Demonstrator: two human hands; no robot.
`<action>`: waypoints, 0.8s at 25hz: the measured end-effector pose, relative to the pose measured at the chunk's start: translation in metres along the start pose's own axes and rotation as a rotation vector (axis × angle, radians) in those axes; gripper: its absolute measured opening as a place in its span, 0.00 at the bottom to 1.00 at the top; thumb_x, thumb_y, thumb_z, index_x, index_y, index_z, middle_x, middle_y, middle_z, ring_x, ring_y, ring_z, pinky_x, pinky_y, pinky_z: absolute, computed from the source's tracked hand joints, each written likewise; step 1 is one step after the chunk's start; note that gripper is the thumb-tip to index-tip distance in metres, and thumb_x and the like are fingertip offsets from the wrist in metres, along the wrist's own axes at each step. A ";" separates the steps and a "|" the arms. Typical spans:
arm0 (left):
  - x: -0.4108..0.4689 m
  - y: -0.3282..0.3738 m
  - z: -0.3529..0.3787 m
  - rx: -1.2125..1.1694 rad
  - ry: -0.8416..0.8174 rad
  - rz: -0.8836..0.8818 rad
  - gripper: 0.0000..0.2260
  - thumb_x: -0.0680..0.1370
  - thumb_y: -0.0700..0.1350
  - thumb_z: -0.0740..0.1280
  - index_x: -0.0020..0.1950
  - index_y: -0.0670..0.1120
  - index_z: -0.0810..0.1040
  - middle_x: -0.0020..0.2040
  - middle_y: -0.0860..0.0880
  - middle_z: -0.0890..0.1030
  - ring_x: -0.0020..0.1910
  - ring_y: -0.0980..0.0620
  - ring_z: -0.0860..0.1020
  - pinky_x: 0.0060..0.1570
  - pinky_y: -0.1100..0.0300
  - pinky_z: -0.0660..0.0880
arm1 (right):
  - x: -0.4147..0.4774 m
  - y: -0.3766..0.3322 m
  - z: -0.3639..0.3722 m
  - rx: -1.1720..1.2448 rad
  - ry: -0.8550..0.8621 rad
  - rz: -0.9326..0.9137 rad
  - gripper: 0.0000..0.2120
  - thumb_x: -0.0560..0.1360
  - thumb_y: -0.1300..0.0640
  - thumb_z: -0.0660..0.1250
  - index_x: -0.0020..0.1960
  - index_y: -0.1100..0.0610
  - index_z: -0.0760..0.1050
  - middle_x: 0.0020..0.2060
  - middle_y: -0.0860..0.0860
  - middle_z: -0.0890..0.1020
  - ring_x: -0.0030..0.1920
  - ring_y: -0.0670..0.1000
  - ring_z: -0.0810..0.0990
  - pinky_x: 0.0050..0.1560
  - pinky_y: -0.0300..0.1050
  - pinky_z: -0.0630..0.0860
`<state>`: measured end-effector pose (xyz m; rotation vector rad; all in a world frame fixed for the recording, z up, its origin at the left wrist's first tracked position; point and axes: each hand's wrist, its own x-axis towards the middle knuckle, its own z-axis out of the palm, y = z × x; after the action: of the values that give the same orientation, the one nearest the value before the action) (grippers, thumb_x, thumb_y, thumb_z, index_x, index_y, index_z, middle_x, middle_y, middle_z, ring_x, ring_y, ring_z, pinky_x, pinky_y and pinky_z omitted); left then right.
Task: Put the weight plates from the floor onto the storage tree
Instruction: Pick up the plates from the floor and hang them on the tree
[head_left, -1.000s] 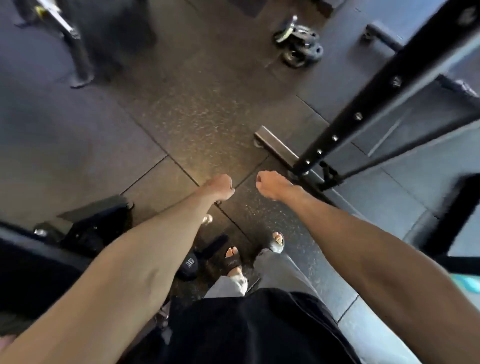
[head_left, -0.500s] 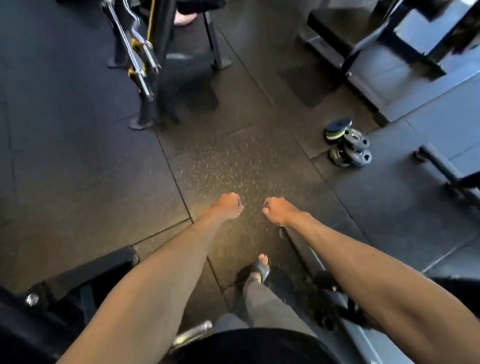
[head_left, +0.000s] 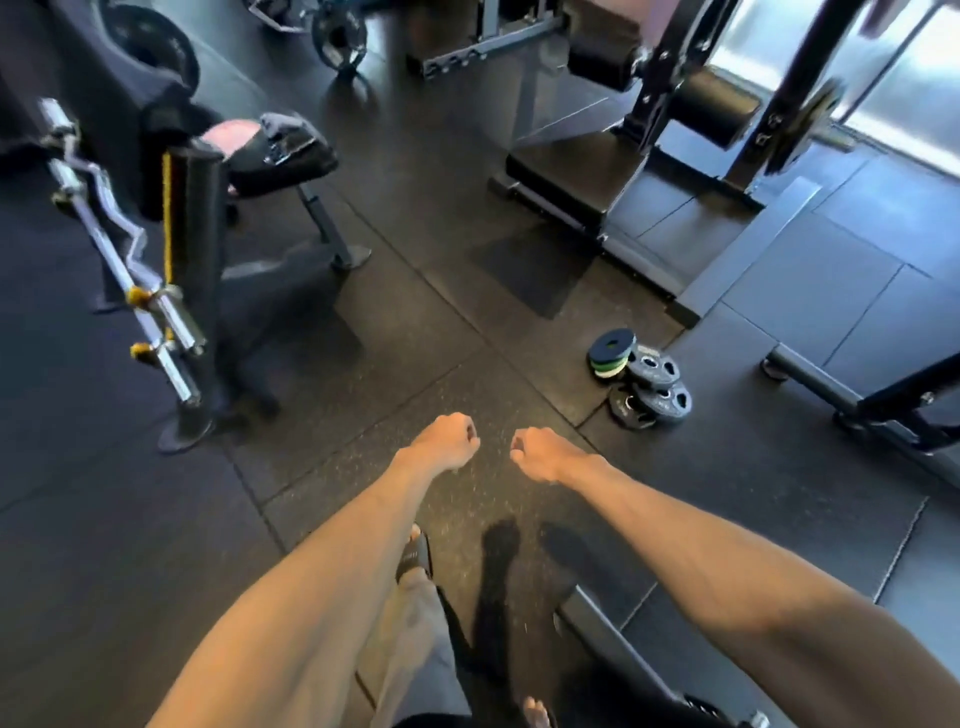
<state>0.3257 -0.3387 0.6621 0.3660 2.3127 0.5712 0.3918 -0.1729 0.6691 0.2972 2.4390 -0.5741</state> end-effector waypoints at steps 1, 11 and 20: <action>0.026 0.005 -0.021 0.028 -0.012 0.014 0.08 0.82 0.49 0.60 0.54 0.48 0.77 0.45 0.47 0.82 0.43 0.48 0.81 0.48 0.52 0.79 | 0.021 -0.002 -0.019 0.031 0.038 0.026 0.12 0.81 0.54 0.58 0.59 0.56 0.76 0.56 0.56 0.81 0.57 0.58 0.80 0.54 0.49 0.75; 0.228 0.138 -0.162 0.327 -0.160 0.358 0.09 0.81 0.46 0.63 0.54 0.44 0.79 0.51 0.41 0.84 0.50 0.41 0.82 0.52 0.49 0.80 | 0.144 0.009 -0.173 0.280 0.291 0.297 0.13 0.80 0.56 0.59 0.59 0.59 0.77 0.57 0.61 0.82 0.59 0.61 0.80 0.57 0.50 0.74; 0.387 0.266 -0.142 0.590 -0.310 0.553 0.11 0.79 0.47 0.65 0.58 0.44 0.81 0.55 0.43 0.83 0.55 0.42 0.81 0.56 0.50 0.77 | 0.237 0.127 -0.255 0.463 0.334 0.473 0.14 0.79 0.58 0.58 0.56 0.63 0.78 0.56 0.62 0.82 0.57 0.62 0.80 0.52 0.51 0.75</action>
<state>-0.0215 0.0081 0.6623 1.3004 2.0240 0.0496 0.1175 0.0760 0.6661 1.2059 2.3827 -0.9196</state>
